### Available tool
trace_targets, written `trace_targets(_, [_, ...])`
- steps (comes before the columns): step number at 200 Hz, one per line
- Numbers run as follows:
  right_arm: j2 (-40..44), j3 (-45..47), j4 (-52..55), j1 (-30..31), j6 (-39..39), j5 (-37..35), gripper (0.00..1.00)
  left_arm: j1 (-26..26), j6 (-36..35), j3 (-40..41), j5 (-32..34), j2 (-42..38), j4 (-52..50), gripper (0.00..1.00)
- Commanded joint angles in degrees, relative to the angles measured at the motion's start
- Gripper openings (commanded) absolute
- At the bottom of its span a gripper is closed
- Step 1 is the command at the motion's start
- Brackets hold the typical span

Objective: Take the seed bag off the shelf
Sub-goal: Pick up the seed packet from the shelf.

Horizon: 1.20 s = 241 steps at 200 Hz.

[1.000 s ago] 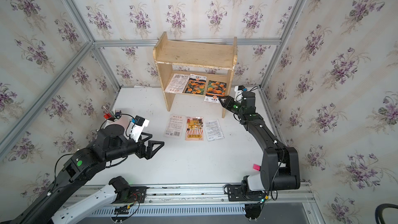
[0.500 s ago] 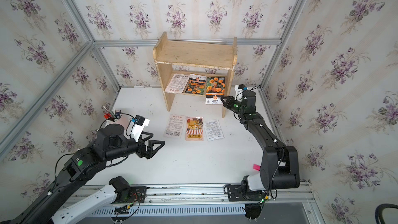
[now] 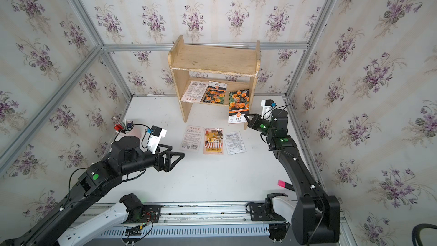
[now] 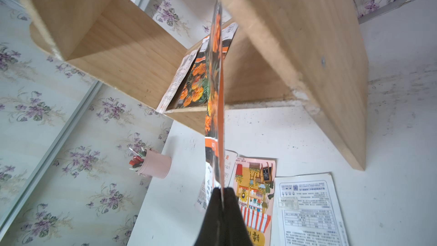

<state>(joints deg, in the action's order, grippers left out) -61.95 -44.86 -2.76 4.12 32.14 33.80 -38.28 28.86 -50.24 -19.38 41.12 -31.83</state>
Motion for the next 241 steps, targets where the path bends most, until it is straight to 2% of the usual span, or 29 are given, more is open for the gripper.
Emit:
trace_targets(1, [5.23, 1.81, 4.44, 0.09, -1.75, 3.32, 0.00, 0.04, 4.07, 2.54, -0.77, -0.10, 8.73, 1.00])
trace_targets(37, [14.99, 4.87, 9.56, 0.69, -1.43, 9.44, 0.00, -0.03, 10.54, 7.64, -0.84, 0.81, 20.85, 1.00])
trace_targets(44, [16.95, 5.56, 9.92, 0.89, -0.73, 10.51, 0.00, -0.04, 11.70, 8.61, -2.97, 1.40, 23.81, 1.00])
trace_targets(97, [26.61, 8.32, 8.43, 4.84, 6.00, 16.37, 0.00, -0.43, 17.38, 11.66, -7.56, 9.21, 42.48, 0.98])
trace_targets(135, [27.33, 8.87, 5.71, 11.44, 8.78, 14.06, 0.00, -1.82, 19.27, 11.22, -8.25, 13.35, 50.43, 0.95])
trace_targets(159, [26.47, 8.91, 4.02, 17.97, 9.06, 9.29, 0.00, -3.24, 20.60, 11.20, -8.57, 15.90, 54.51, 0.92])
trace_targets(180, [25.26, 8.92, 2.72, 23.28, 9.00, 5.16, 0.00, -4.53, 20.97, 10.88, -8.67, 17.47, 56.13, 0.81])
trace_targets(202, [24.26, 8.78, 2.33, 25.90, 8.82, 2.48, 0.00, -5.48, 20.97, 10.34, -8.40, 18.18, 55.89, 0.57])
trace_targets(217, [24.16, 8.91, 2.31, 26.29, 8.66, 1.56, 0.00, -5.73, 21.14, 10.33, -8.06, 18.13, 55.64, 0.32])
trace_targets(241, [24.25, 9.00, 2.76, 26.29, 8.38, 0.65, 0.00, -5.93, 20.97, 10.05, -7.43, 17.77, 54.31, 0.13])
